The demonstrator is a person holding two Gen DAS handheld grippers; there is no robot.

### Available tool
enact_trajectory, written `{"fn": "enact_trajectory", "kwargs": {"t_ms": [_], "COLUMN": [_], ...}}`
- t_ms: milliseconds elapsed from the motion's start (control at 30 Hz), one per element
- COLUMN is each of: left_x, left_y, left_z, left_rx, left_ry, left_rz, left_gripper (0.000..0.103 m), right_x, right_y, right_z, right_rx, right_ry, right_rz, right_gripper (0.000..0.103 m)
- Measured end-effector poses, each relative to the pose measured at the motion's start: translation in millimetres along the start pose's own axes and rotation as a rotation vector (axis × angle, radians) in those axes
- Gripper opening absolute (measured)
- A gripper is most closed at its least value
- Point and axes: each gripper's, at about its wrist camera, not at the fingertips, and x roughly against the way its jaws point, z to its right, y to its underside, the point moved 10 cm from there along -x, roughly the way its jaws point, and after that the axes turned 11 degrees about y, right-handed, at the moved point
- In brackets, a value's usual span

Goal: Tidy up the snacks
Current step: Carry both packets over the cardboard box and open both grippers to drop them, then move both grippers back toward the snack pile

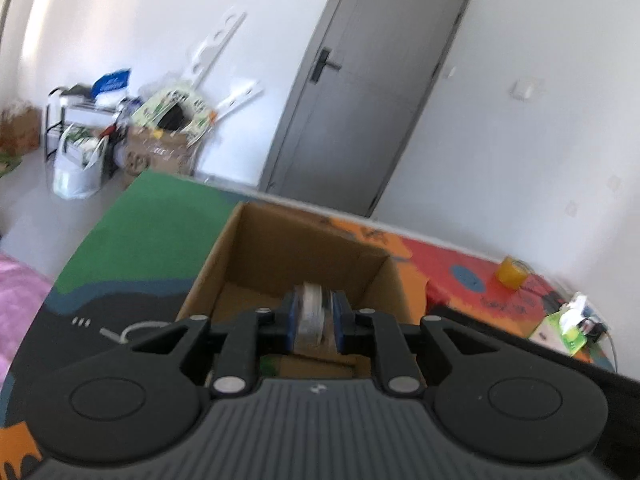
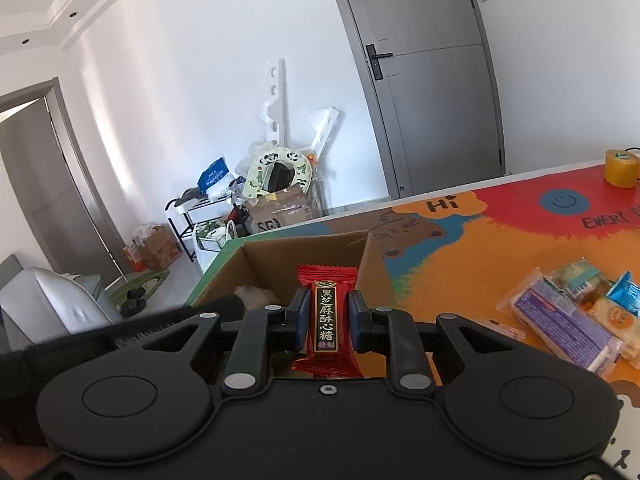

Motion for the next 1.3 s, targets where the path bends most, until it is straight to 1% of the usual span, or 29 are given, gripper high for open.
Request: {"fn": "enact_trajectory", "kwargs": {"t_ms": [67,167,233,333,367,400,433,467,567,633,667,700,800,900,1033,1133,1200,1300], "left_x": [3,8,13,21,23,24,26,28,30,29,28,27,25,22,18,17,16,15], "left_y": [-1,-3,-5,-8,-9,-9,-10,-10,-10,-9,-9,-9,-8,-6,-2,1,3,6], "left_z": [-5,-10,-16,-22,-24,-25,-26,-27,-28,-25,-24,-22,-15,-8,0,7,11,19], "left_rx": [-0.01,-0.003,0.008,0.015,0.019,0.024,0.03,0.034,0.043,0.051,0.055,0.058,0.041,0.032,0.026,0.015,0.011,0.0], "left_ry": [-0.026,-0.027,-0.042,-0.059,-0.064,-0.07,-0.076,-0.079,-0.082,-0.081,-0.077,-0.07,-0.056,-0.066,-0.069,-0.07,-0.071,-0.066], "left_rz": [0.012,0.016,0.021,0.037,0.04,0.043,0.047,0.051,0.055,0.053,0.052,0.052,0.049,0.045,0.035,0.029,0.024,0.017], "left_gripper": [0.02,0.026,0.029,0.036,0.041,0.044,0.046,0.048,0.053,0.06,0.065,0.07,0.078,0.084,0.086,0.089,0.092,0.092], "right_x": [-2,-4,-6,-7,-7,-6,-4,-2,3,4,6,6,10,13,19,26,29,34], "right_y": [1,1,1,-2,-4,-6,-8,-10,-11,-11,-9,-8,-2,4,12,13,15,17], "right_z": [-4,-10,-15,-22,-25,-25,-25,-25,-18,-11,-6,-1,16,30,48,59,67,79], "right_rx": [0.004,0.009,0.01,0.011,0.017,0.019,0.018,0.018,0.009,-0.006,-0.016,-0.024,-0.043,-0.07,-0.093,-0.103,-0.112,-0.124], "right_ry": [-0.002,-0.008,-0.016,-0.034,-0.039,-0.033,-0.03,-0.034,-0.025,-0.01,-0.004,0.004,0.037,0.058,0.088,0.107,0.12,0.14], "right_rz": [-0.004,-0.01,-0.013,-0.012,-0.008,0.001,0.012,0.021,0.031,0.028,0.022,0.018,0.009,-0.011,-0.021,-0.017,-0.014,-0.011], "right_gripper": [0.021,0.021,0.021,0.022,0.022,0.025,0.026,0.029,0.044,0.046,0.047,0.049,0.056,0.057,0.064,0.073,0.081,0.087]}}
